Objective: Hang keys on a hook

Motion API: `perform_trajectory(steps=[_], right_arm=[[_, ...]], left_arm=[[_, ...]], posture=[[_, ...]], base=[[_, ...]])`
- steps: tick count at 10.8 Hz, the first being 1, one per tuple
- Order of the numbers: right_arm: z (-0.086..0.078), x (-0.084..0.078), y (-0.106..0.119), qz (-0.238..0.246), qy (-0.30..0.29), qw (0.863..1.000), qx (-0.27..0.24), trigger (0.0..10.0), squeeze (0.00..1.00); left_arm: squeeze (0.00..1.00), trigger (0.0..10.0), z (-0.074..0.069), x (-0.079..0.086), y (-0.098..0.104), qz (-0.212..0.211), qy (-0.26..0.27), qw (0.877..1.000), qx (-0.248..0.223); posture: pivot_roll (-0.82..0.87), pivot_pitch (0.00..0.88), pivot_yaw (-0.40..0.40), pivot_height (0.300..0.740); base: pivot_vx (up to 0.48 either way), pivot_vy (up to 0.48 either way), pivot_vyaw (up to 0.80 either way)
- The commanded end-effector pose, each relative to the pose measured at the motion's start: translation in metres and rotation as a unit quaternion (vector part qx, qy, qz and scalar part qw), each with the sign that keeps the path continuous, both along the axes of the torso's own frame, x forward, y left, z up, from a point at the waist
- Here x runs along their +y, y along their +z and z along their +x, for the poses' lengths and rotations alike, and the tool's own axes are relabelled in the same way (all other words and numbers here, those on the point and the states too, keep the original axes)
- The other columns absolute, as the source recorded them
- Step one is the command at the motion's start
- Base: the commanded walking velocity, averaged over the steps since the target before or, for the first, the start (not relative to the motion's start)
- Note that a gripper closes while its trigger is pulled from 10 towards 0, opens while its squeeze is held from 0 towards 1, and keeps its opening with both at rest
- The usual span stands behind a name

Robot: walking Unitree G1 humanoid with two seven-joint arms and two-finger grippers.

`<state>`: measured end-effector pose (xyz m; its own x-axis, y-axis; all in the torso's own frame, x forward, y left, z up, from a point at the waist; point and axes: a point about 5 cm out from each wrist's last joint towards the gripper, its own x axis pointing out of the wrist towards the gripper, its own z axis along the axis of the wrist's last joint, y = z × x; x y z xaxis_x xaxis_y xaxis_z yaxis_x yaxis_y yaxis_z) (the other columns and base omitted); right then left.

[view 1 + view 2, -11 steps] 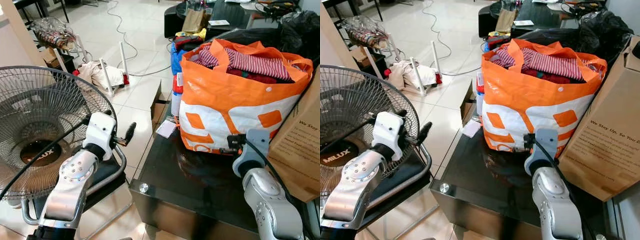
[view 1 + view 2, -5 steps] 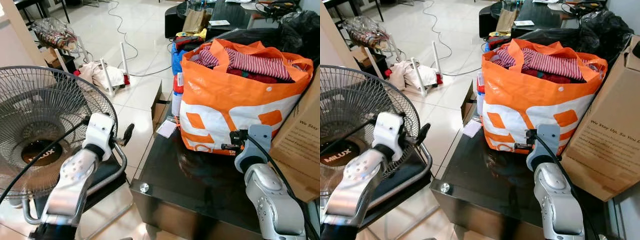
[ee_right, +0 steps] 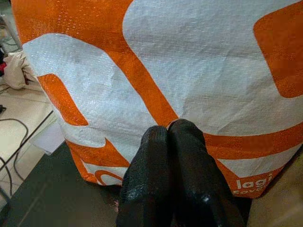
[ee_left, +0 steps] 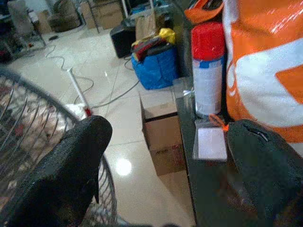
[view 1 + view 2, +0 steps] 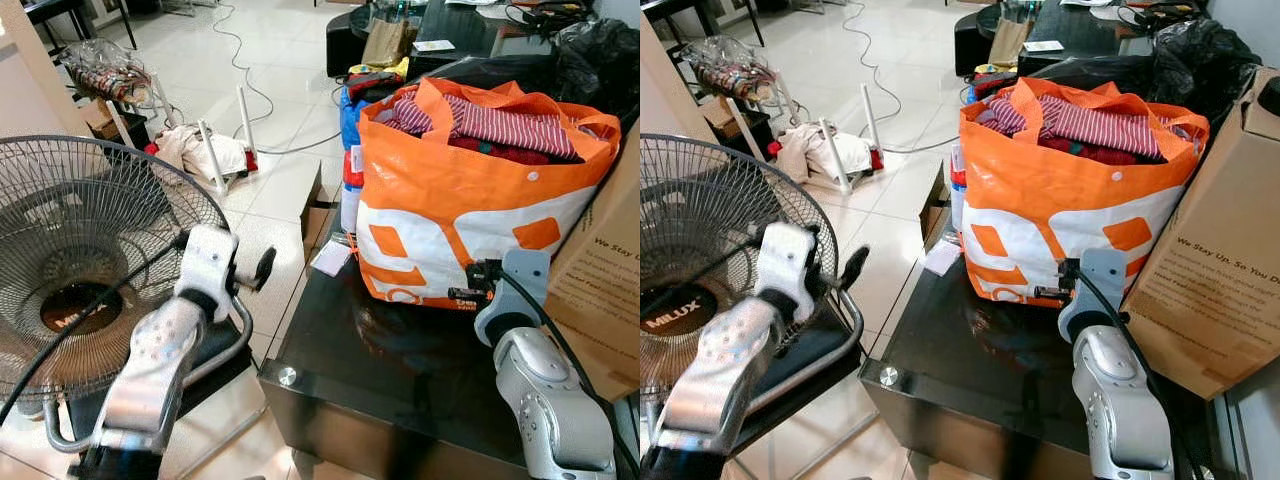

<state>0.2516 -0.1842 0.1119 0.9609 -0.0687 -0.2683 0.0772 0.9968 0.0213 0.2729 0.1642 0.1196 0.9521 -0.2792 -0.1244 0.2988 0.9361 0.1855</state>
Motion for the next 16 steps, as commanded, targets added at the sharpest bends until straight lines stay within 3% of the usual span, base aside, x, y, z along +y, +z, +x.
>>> perform_trajectory(steps=[1,5,16], right_arm=[[0.001,0.002,0.003,0.002,0.007,1.000,-0.002,10.0,0.00],[0.007,0.001,0.005,0.002,0.007,1.000,-0.010,10.0,0.00],[0.016,0.000,0.011,-0.019,0.027,0.999,-0.015,10.0,0.00]], left_arm=[[0.00,10.0,0.000,0.004,0.005,0.003,0.009,1.000,-0.011],[0.00,10.0,0.006,0.005,0.009,0.006,0.012,1.000,-0.018],[0.00,10.0,0.006,0.002,0.008,-0.004,0.022,1.000,-0.022]], posture=[[-0.06,0.000,0.040,0.740],[-0.06,0.000,0.048,0.740],[-0.06,0.000,0.019,0.740]], base=[[0.000,0.000,0.00],[0.000,0.000,0.00],[-0.263,0.000,0.00]])
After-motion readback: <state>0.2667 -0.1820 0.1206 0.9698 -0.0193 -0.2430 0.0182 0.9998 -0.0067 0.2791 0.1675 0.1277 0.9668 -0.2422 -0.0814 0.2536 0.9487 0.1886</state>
